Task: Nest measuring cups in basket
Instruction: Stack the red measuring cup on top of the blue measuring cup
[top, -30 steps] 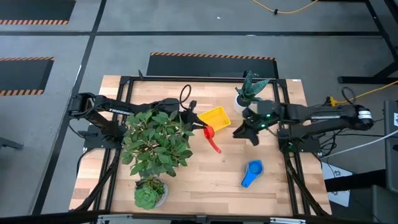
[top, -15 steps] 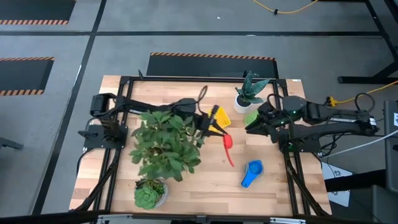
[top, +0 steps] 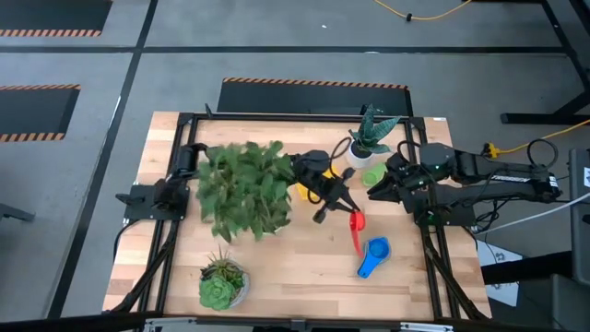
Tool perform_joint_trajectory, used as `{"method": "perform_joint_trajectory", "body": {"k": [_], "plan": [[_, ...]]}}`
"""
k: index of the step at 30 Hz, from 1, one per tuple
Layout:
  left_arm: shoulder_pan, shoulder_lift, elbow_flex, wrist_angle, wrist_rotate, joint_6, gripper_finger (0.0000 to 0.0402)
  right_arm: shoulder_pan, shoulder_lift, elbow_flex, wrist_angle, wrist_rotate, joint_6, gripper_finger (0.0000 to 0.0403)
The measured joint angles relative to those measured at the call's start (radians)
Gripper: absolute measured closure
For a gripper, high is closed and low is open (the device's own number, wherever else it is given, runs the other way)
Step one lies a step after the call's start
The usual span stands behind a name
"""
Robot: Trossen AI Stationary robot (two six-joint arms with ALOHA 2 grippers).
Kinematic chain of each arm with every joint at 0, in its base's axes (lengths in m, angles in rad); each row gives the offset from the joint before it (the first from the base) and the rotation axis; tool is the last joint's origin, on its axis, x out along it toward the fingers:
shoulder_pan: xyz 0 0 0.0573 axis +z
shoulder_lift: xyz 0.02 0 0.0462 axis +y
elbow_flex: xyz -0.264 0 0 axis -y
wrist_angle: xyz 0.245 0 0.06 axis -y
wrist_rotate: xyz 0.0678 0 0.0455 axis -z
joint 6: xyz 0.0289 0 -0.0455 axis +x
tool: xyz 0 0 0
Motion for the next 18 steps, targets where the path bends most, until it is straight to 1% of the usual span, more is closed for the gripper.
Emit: {"method": "perform_joint_trajectory", "body": {"k": [5, 11, 14, 18], "plan": [[0.000, 0.051, 0.000, -0.007, -0.013, -0.003, 0.0367, 0.000, 0.000, 0.000, -0.100, 0.000, 0.000, 0.0289], [0.000, 0.058, 0.001, -0.019, -0.027, 0.001, 0.0367, 0.000, 0.000, 0.000, -0.121, 0.000, 0.001, 0.0289], [0.000, 0.059, 0.002, -0.022, -0.085, 0.001, 0.0361, 0.000, 0.000, 0.000, -0.121, 0.000, 0.001, 0.0289], [0.006, 0.058, 0.002, -0.023, -0.201, 0.002, 0.0364, 0.000, 0.000, 0.000, -0.121, 0.000, 0.015, 0.0289]]}}
